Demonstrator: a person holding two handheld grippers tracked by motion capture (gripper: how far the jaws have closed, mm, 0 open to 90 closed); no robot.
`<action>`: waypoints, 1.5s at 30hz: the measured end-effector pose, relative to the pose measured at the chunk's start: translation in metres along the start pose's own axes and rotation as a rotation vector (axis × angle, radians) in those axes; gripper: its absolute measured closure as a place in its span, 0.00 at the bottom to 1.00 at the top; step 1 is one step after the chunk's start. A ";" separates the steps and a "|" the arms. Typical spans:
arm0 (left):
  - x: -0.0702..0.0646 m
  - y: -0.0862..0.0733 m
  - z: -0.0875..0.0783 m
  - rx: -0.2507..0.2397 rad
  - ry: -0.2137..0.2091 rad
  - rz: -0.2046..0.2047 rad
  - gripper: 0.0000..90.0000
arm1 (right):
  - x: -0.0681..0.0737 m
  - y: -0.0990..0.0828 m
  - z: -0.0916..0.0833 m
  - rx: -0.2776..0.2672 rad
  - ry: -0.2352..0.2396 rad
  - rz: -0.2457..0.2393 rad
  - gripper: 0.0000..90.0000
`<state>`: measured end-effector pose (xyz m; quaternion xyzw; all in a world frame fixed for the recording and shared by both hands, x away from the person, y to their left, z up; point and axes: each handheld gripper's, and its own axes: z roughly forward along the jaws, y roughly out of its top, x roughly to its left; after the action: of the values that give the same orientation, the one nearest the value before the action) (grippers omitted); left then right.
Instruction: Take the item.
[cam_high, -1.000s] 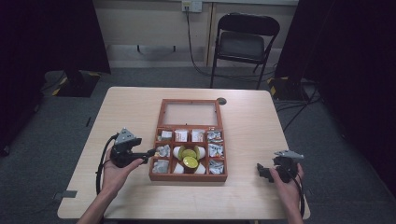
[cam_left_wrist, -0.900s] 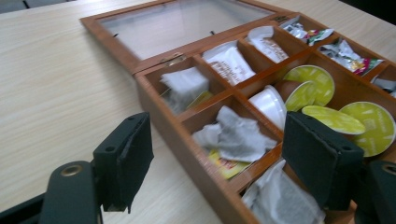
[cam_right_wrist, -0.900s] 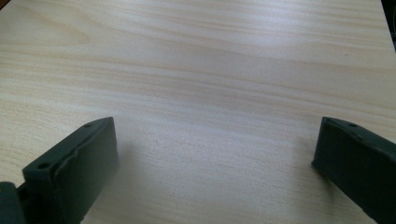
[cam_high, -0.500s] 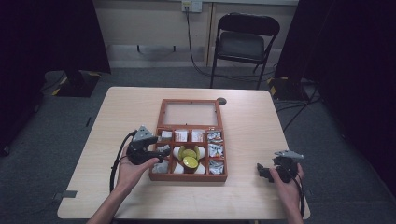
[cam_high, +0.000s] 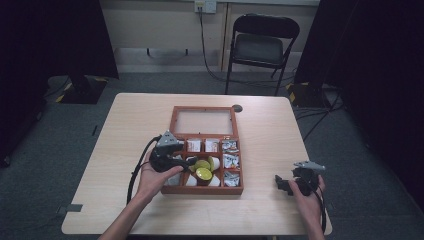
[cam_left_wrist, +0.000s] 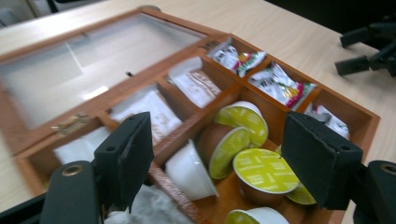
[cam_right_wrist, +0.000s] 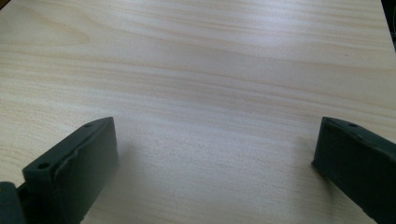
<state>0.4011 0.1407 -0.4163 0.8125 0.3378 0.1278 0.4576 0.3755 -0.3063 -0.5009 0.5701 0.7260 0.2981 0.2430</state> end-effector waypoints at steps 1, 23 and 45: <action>-0.003 -0.001 0.005 0.014 -0.016 0.010 0.29 | 0.000 0.000 0.000 0.000 0.000 0.000 0.00; -0.025 -0.010 0.036 0.120 -0.129 0.068 0.37 | 0.000 0.000 0.000 0.000 0.000 0.000 0.00; -0.028 -0.017 0.057 0.256 -0.116 0.110 0.35 | 0.000 0.000 0.000 0.000 -0.002 0.000 0.00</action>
<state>0.4025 0.0905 -0.4587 0.8874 0.2793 0.0613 0.3616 0.3754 -0.3063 -0.5010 0.5703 0.7258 0.2974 0.2440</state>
